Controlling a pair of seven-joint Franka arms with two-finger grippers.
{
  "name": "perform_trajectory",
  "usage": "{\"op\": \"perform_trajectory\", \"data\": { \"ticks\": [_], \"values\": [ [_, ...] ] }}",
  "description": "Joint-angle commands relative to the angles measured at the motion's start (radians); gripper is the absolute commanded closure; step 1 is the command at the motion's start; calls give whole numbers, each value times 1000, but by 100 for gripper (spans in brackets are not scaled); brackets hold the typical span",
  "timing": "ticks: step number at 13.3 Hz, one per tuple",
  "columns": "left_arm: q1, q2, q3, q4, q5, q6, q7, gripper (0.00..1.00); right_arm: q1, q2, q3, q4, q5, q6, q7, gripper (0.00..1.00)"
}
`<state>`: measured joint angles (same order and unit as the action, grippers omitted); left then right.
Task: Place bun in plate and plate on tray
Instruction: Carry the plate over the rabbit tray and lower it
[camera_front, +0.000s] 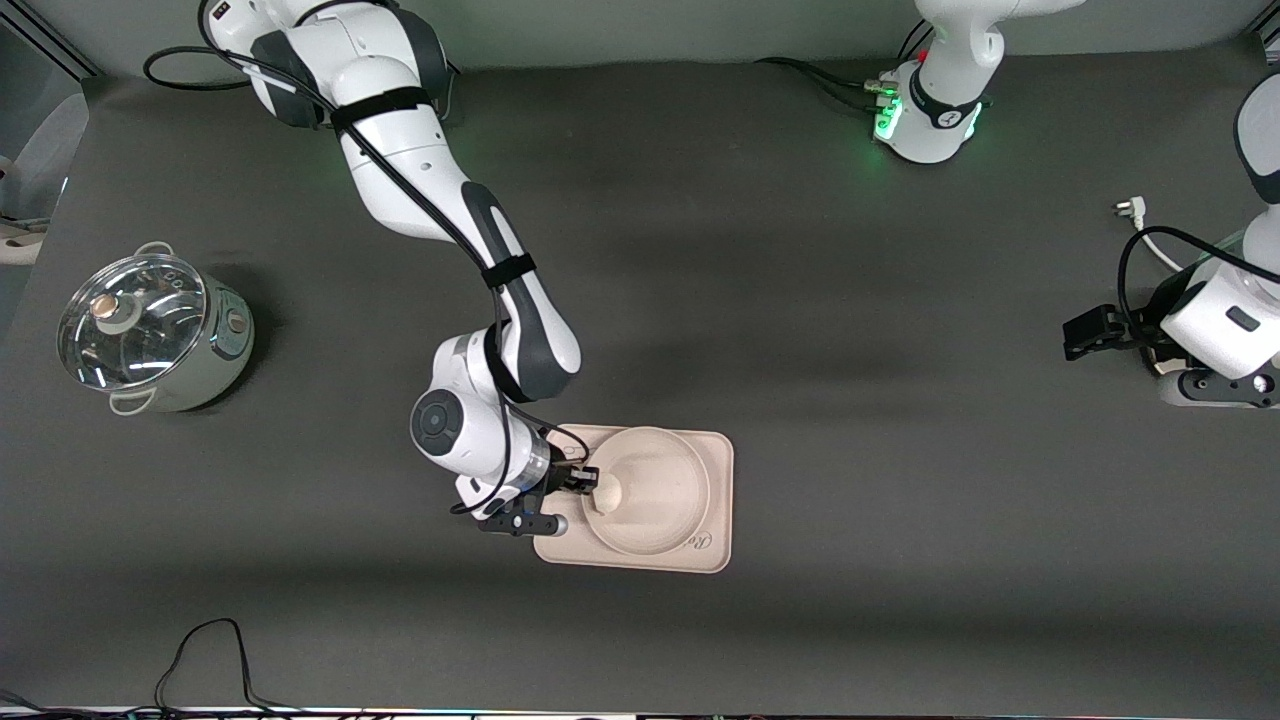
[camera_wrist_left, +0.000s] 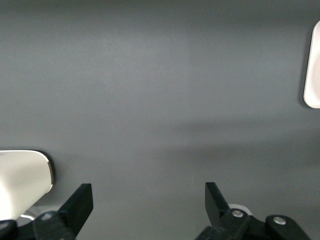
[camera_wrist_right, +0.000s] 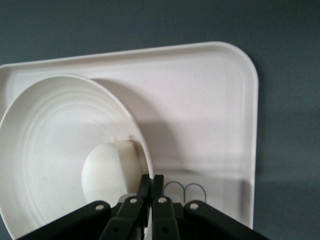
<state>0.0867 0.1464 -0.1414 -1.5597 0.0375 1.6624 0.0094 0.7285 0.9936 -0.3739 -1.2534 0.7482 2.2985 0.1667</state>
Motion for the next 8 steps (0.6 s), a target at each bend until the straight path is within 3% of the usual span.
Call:
{"op": "perform_trajectory", "data": {
  "ticks": [1, 2, 3, 4, 8],
  "values": [
    [1, -17, 0, 6, 5, -41, 61, 0, 2, -1, 0, -11, 31, 21, -56, 100],
    [8, -19, 0, 4, 7, -52, 61, 0, -6, -4, 0, -11, 29, 19, -58, 100],
    [11, -21, 0, 6, 5, -56, 61, 0, -6, -9, 0, -11, 29, 18, -58, 54],
    [11, -28, 0, 4, 5, -56, 55, 0, -6, -10, 0, -12, 28, 18, -59, 1],
    [36, -28, 0, 6, 5, -64, 55, 0, -9, -42, -3, -14, 25, 1, -58, 0]
  ]
}}
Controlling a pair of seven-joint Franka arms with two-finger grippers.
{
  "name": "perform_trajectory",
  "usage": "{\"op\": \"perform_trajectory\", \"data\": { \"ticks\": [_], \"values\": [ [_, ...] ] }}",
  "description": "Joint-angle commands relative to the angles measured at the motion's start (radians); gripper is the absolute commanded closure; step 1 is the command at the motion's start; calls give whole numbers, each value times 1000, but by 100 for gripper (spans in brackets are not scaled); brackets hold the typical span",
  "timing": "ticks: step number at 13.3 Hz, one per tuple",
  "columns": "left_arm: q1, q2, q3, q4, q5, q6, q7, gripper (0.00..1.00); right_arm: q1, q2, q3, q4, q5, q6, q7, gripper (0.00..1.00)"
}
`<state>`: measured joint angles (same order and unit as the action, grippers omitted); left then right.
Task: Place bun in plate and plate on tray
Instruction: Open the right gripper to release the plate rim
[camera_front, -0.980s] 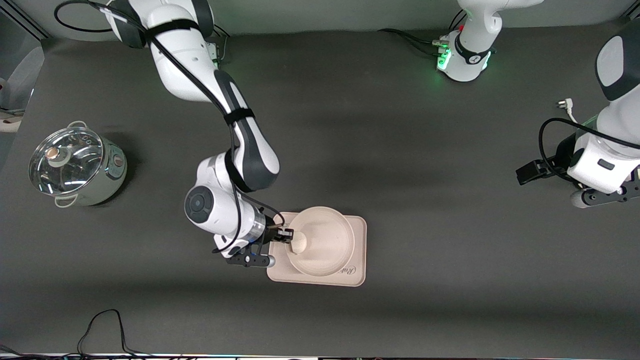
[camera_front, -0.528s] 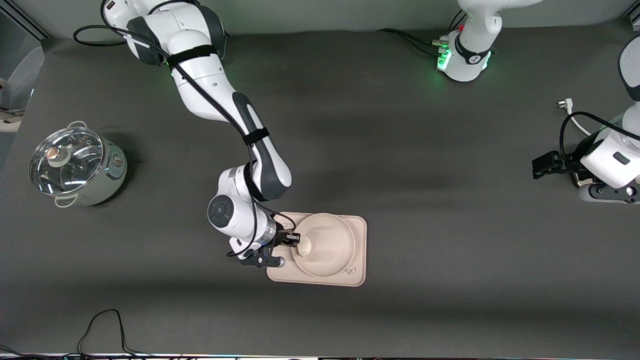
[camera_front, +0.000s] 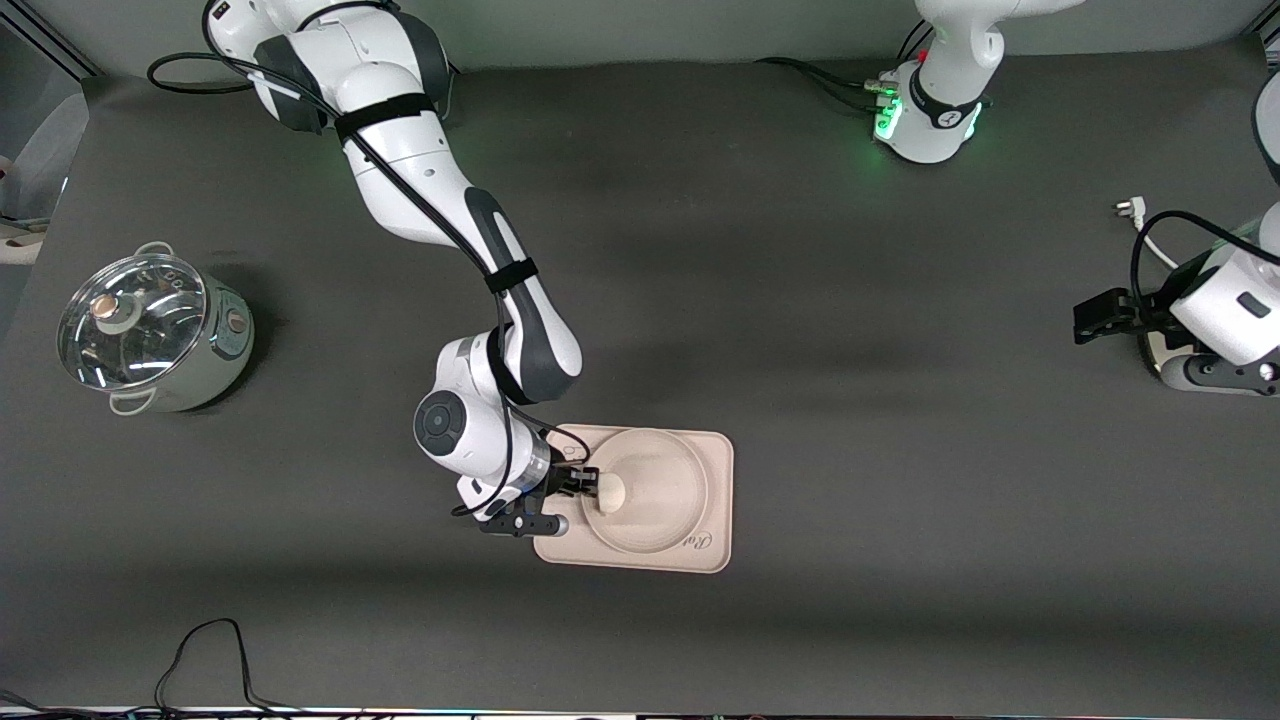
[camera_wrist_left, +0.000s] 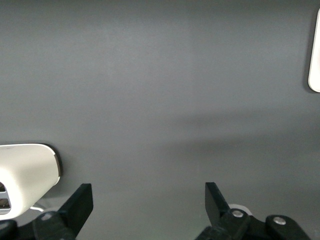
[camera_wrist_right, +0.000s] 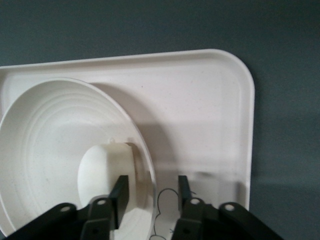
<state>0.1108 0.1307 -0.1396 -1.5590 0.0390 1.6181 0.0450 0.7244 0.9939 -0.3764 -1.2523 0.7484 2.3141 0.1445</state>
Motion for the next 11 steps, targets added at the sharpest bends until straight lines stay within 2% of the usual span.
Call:
{"op": "perform_trajectory", "data": {
  "ticks": [1, 3, 5, 9, 11],
  "values": [
    [12, -13, -2, 4, 4, -20, 21, 0, -5, -60, -10, -15, 17, -53, -37, 0],
    [12, -10, -2, 4, -1, -20, 24, 0, -3, -121, -48, -35, -13, -137, -54, 0],
    [13, -10, -2, 2, -10, -20, 24, 0, 7, -228, -67, -129, -64, -180, -72, 0],
    [12, -11, -2, -1, -13, -32, 24, 0, 29, -527, -67, -418, -272, -185, -66, 0],
    [13, -10, -2, 1, -13, -35, 26, 0, 27, -676, -68, -510, -403, -254, -59, 0]
  ]
}}
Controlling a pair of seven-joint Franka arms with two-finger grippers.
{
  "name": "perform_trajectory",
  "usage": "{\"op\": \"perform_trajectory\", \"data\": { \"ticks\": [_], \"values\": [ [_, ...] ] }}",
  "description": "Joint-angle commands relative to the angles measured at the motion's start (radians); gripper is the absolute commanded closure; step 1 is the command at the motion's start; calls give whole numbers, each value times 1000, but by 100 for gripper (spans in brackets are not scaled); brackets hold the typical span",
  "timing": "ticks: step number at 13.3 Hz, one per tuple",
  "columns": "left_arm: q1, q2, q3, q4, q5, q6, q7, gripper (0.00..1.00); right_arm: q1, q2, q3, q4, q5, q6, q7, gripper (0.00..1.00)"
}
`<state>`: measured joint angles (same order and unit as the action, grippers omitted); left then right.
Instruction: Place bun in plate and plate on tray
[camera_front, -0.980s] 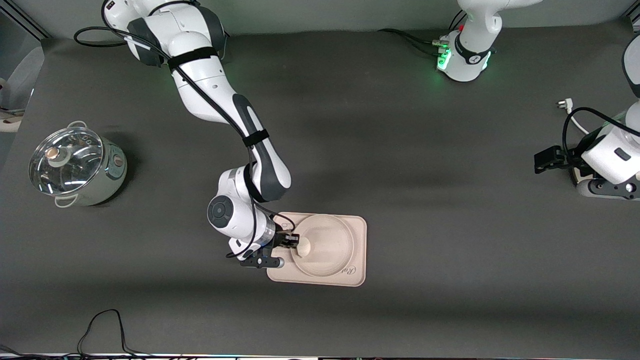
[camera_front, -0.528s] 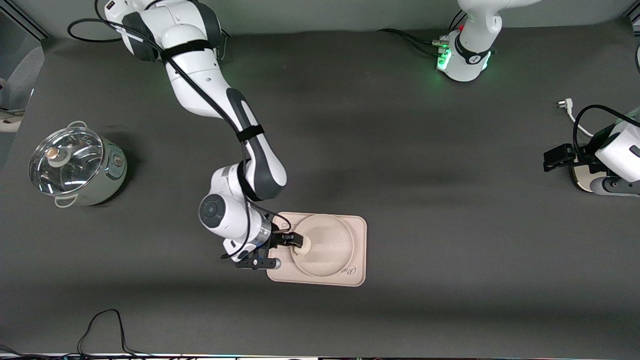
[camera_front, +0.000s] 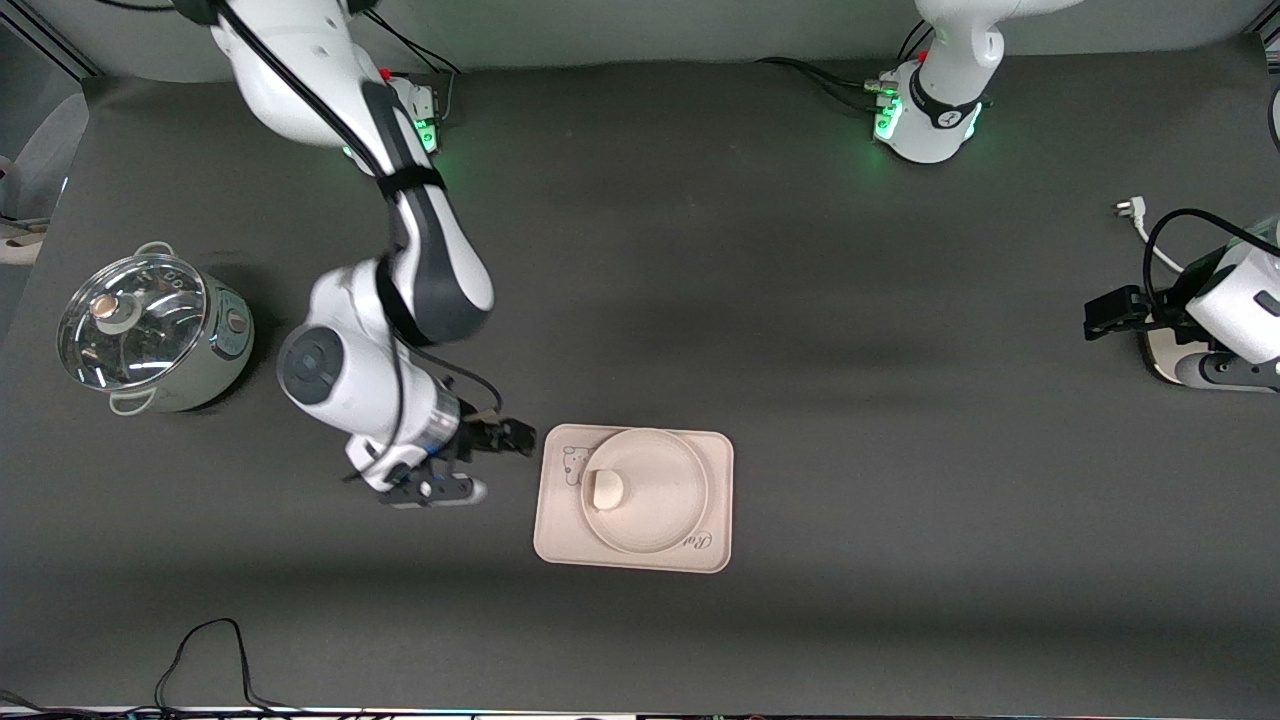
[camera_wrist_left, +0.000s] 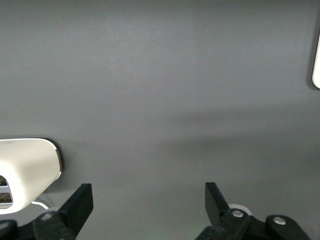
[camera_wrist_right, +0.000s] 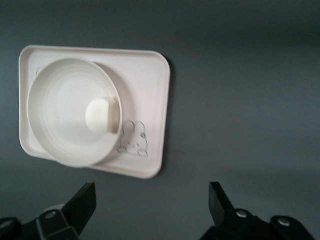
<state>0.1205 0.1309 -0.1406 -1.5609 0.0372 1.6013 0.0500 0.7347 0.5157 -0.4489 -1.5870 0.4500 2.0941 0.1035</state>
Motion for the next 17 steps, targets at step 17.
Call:
{"op": "perform_trajectory", "data": {
  "ticks": [17],
  "values": [
    [-8, -16, -8, 42, 32, -6, -18, 0, -233, -359, 49, 65, -344, -463, -117, 0]
  ]
}}
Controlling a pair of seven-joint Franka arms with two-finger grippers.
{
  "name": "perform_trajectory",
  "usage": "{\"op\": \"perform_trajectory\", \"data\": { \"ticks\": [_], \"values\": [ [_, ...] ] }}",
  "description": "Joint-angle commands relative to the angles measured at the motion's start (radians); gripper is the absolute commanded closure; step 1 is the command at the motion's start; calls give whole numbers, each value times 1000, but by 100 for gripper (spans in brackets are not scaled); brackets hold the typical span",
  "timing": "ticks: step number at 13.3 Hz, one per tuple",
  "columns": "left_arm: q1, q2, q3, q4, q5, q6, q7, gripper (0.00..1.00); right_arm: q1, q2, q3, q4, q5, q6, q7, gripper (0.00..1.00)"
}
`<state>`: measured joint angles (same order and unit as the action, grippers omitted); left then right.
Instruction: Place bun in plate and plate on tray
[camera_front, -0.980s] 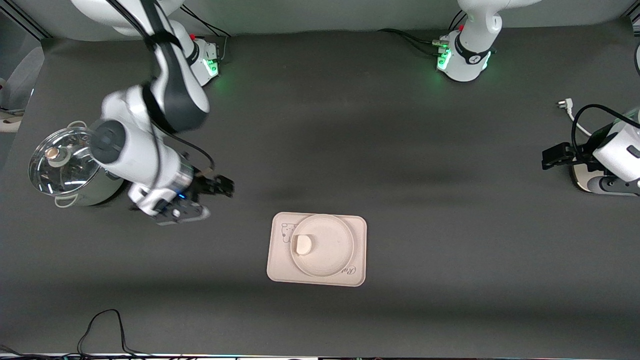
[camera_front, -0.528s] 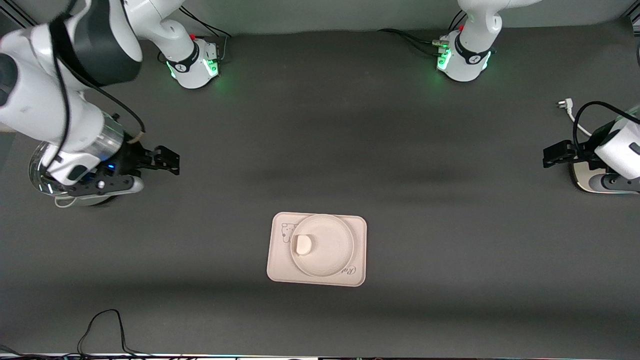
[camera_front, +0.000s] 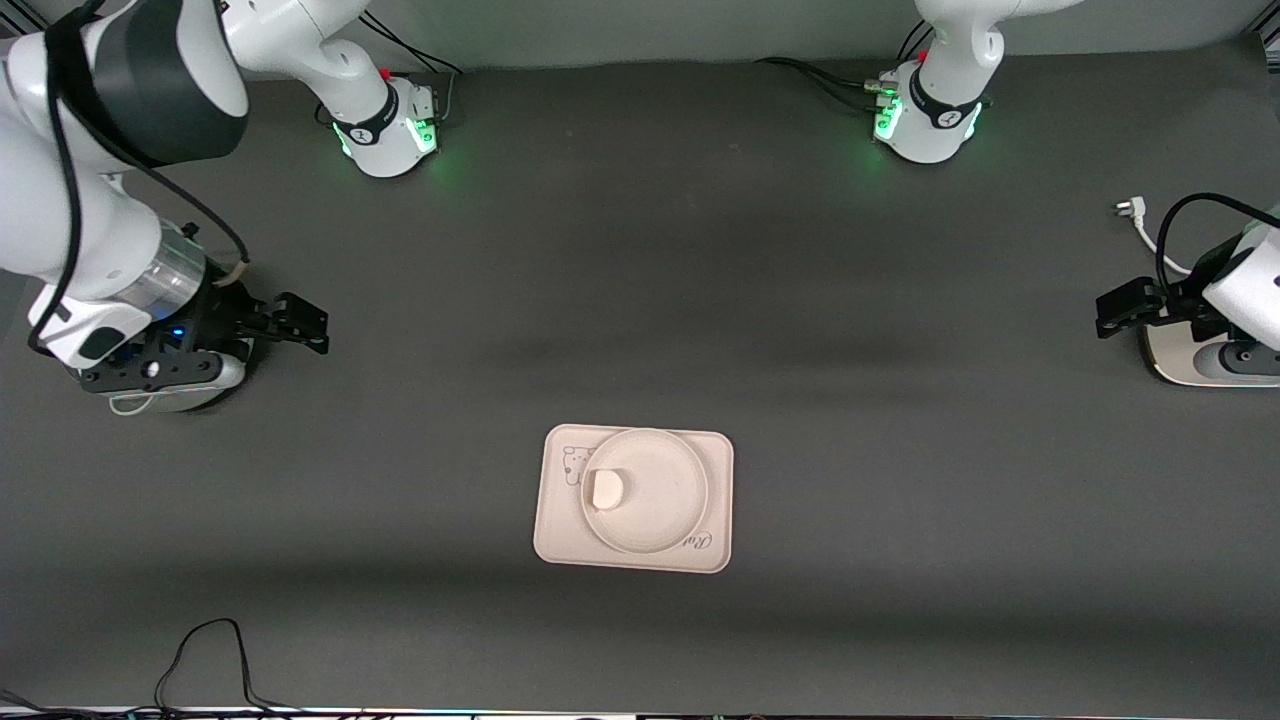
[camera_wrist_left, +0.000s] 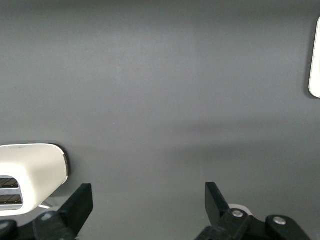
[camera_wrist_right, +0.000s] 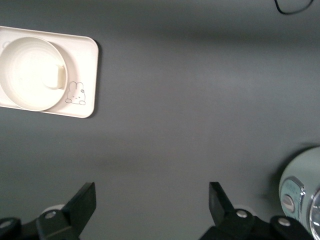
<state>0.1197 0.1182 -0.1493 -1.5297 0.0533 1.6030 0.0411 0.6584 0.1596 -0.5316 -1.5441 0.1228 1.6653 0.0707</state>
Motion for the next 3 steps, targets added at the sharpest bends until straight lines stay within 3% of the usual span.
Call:
{"op": "perform_trajectory", "data": {
  "ticks": [1, 3],
  "values": [
    [-9, 3, 1, 11, 14, -5, -10, 0, -260, -9, 236, 19, -18, -35, -121, 0],
    [-12, 12, 1, 11, 11, 3, -10, 0, -400, -40, 370, -5, -20, -35, -120, 0]
  ]
}}
